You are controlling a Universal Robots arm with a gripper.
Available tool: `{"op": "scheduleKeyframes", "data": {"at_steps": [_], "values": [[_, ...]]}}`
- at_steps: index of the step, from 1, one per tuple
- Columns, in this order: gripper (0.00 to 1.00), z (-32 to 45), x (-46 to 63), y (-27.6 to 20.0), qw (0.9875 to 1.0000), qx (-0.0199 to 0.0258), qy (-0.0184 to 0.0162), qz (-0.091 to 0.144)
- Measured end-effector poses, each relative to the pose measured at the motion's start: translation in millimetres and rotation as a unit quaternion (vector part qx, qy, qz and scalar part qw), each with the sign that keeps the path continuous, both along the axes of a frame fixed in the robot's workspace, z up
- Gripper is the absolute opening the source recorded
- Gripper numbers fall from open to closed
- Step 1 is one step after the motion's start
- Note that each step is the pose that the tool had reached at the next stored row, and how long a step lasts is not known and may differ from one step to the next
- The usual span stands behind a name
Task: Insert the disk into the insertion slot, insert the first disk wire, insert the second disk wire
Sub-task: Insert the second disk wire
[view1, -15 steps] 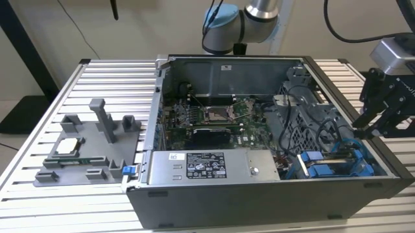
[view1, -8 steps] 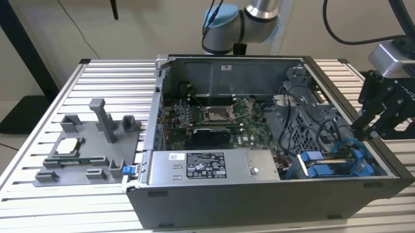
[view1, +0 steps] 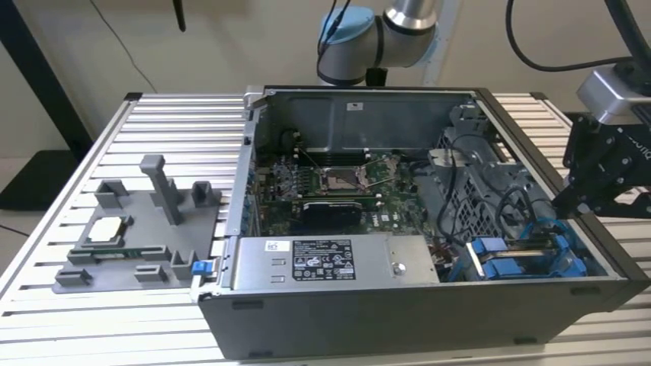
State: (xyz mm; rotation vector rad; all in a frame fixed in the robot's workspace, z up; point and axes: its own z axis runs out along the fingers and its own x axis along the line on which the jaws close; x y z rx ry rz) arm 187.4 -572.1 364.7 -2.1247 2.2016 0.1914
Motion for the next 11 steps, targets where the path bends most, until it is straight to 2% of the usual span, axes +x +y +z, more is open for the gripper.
{"op": "scheduleKeyframes", "data": {"at_steps": [5,6,11], "values": [[1.00,-0.6,0.0,0.0,1.0000,0.0012,0.0000,0.000],[0.00,-0.7,0.0,0.0,1.0000,0.0013,0.0000,0.000],[0.00,-0.5,0.0,-0.3,1.0000,0.0024,0.0000,0.000]]}}
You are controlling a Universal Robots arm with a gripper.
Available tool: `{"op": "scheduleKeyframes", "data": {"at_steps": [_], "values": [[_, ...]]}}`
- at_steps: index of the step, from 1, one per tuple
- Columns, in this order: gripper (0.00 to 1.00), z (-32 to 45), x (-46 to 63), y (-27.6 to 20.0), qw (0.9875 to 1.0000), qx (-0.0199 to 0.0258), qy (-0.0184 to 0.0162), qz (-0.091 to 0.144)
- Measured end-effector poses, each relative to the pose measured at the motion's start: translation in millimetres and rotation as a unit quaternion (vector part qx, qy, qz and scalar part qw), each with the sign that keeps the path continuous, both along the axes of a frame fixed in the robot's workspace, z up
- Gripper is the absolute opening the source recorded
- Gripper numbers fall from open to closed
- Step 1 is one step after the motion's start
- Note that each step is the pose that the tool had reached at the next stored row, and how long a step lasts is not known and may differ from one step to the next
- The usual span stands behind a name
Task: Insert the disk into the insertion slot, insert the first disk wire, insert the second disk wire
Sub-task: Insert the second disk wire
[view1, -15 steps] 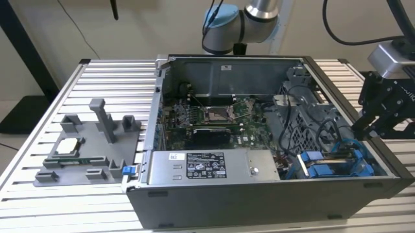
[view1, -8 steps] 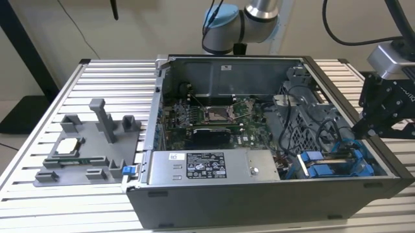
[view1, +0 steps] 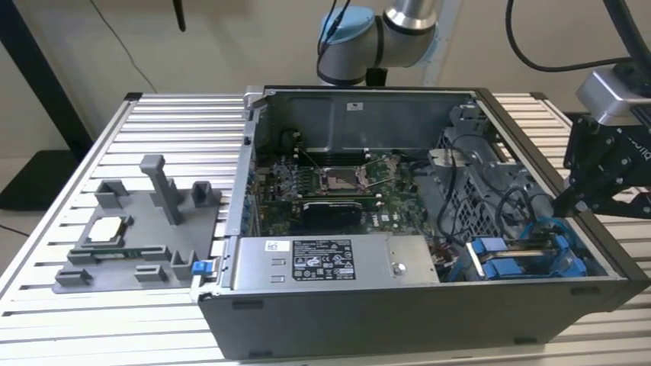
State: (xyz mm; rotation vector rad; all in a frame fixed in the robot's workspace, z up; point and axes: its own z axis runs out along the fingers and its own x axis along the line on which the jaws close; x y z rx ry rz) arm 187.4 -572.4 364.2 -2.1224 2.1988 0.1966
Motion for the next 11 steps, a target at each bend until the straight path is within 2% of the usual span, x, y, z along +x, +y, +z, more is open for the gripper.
{"op": "scheduleKeyframes", "data": {"at_steps": [5,11], "values": [[0.00,1.7,-0.9,-0.2,1.0000,0.0012,-0.0001,0.000],[0.00,8.1,-4.3,-0.2,1.0000,0.0013,-0.0001,0.000]]}}
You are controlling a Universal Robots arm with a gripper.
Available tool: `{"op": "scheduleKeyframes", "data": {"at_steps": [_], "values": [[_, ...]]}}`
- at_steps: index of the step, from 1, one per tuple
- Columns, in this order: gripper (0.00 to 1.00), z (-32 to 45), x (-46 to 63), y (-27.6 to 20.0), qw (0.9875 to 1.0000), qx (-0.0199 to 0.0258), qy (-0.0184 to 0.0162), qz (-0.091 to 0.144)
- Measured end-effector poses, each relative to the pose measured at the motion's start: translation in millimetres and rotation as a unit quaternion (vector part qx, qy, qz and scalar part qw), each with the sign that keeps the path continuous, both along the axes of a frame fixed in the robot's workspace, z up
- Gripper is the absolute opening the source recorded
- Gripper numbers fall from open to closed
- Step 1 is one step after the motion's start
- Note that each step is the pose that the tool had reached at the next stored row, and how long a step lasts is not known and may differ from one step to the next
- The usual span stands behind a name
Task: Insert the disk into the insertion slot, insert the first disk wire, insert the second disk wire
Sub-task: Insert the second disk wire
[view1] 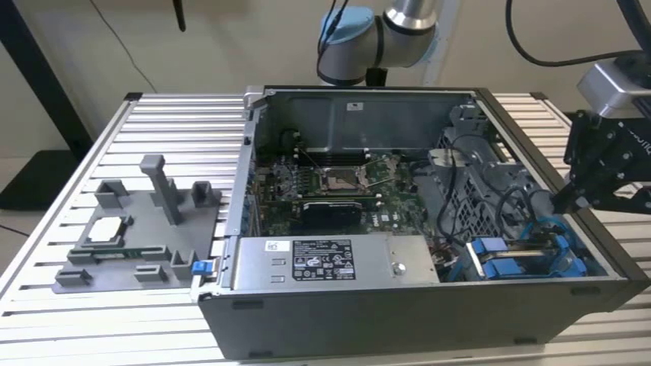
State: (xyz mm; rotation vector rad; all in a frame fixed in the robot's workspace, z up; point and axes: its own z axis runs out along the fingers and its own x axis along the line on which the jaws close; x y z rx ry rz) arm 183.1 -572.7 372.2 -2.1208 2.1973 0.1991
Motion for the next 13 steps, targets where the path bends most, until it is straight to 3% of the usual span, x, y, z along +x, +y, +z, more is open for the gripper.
{"op": "scheduleKeyframes", "data": {"at_steps": [13], "values": [[0.00,25.2,-17.6,0.0,1.0000,0.0000,0.0000,0.000]]}}
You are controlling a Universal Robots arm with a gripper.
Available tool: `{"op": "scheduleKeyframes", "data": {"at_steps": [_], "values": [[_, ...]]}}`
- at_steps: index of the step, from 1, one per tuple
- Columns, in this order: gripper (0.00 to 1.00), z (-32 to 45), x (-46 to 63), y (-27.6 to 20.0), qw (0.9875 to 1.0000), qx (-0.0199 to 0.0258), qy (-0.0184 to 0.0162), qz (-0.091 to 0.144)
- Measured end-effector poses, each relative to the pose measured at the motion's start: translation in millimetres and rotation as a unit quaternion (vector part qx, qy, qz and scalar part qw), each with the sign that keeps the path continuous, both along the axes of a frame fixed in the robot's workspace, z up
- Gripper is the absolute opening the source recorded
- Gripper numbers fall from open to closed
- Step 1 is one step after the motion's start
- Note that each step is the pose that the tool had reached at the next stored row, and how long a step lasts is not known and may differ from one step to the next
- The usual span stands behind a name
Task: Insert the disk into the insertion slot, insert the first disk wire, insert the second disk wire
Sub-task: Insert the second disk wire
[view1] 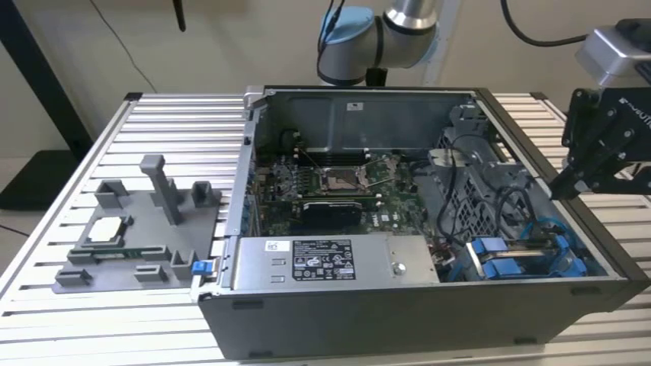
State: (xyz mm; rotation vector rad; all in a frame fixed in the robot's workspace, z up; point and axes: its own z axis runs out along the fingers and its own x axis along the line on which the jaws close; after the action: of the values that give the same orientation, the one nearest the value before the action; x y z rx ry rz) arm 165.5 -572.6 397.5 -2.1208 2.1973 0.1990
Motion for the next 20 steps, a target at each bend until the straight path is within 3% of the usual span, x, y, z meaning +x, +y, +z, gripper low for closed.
{"op": "scheduleKeyframes", "data": {"at_steps": [9,20], "values": [[0.00,18.5,-11.0,0.0,1.0000,0.0000,0.0000,0.000],[0.00,20.8,-21.3,0.0,1.0000,0.0000,-0.0013,0.000]]}}
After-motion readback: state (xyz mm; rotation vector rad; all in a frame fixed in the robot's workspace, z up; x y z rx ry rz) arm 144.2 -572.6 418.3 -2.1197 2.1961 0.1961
